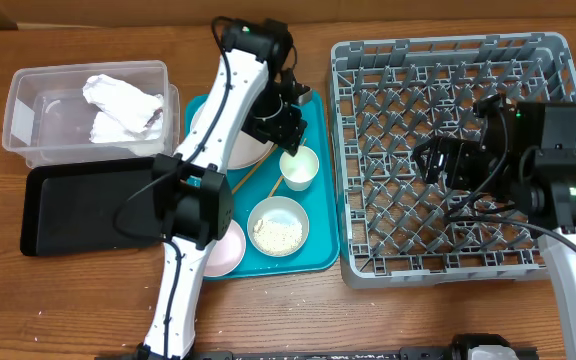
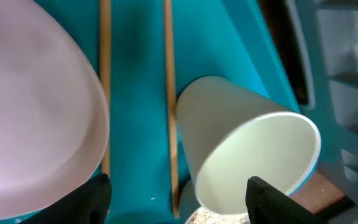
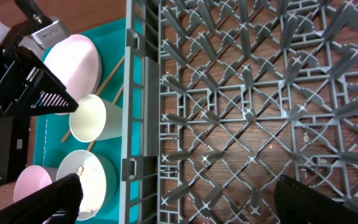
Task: Sort waste into correct bins and load items into the dishwasher
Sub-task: 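Grasp the paper cup on the teal tray with the left gripper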
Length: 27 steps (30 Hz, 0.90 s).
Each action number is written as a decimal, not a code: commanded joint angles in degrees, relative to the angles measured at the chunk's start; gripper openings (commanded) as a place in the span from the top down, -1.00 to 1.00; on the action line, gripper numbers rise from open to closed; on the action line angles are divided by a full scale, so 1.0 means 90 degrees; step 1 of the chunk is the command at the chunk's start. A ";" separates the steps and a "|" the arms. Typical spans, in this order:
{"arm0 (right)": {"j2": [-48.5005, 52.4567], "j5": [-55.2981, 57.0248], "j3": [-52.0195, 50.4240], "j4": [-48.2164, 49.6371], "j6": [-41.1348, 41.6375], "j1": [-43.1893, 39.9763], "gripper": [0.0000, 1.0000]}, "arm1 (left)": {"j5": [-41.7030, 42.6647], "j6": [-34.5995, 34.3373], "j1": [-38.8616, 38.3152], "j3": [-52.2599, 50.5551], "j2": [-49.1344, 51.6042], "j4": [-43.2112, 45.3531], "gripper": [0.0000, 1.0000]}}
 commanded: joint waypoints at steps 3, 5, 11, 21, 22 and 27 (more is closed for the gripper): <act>0.0134 -0.0063 0.0160 -0.0039 0.0000 -0.0017 -1.00 | -0.0627 -0.0855 -0.0097 -0.0070 0.0092 0.0032 -0.42; 0.0165 -0.0063 0.0160 -0.0058 0.0000 -0.0017 -1.00 | -0.0627 -0.0942 -0.0117 -0.0109 0.0092 0.0056 -0.40; 0.0185 -0.0063 0.0160 -0.0053 0.0000 -0.0017 -1.00 | -0.0627 -0.1037 -0.0219 -0.0471 0.0092 0.0335 -0.05; 0.0185 -0.0063 0.0160 -0.0005 0.0000 -0.0017 -1.00 | -0.0542 -0.1156 -0.0260 -0.0529 0.0092 0.0510 0.43; 0.0185 -0.0063 0.0160 0.0000 0.0000 -0.0017 -1.00 | -0.0466 -0.1156 -0.0262 -0.0529 0.0092 0.0532 0.44; 0.0185 -0.0061 0.0160 0.0022 0.0000 -0.0017 -1.00 | -0.0284 -0.1161 -0.0277 -0.0551 0.0092 0.0629 0.49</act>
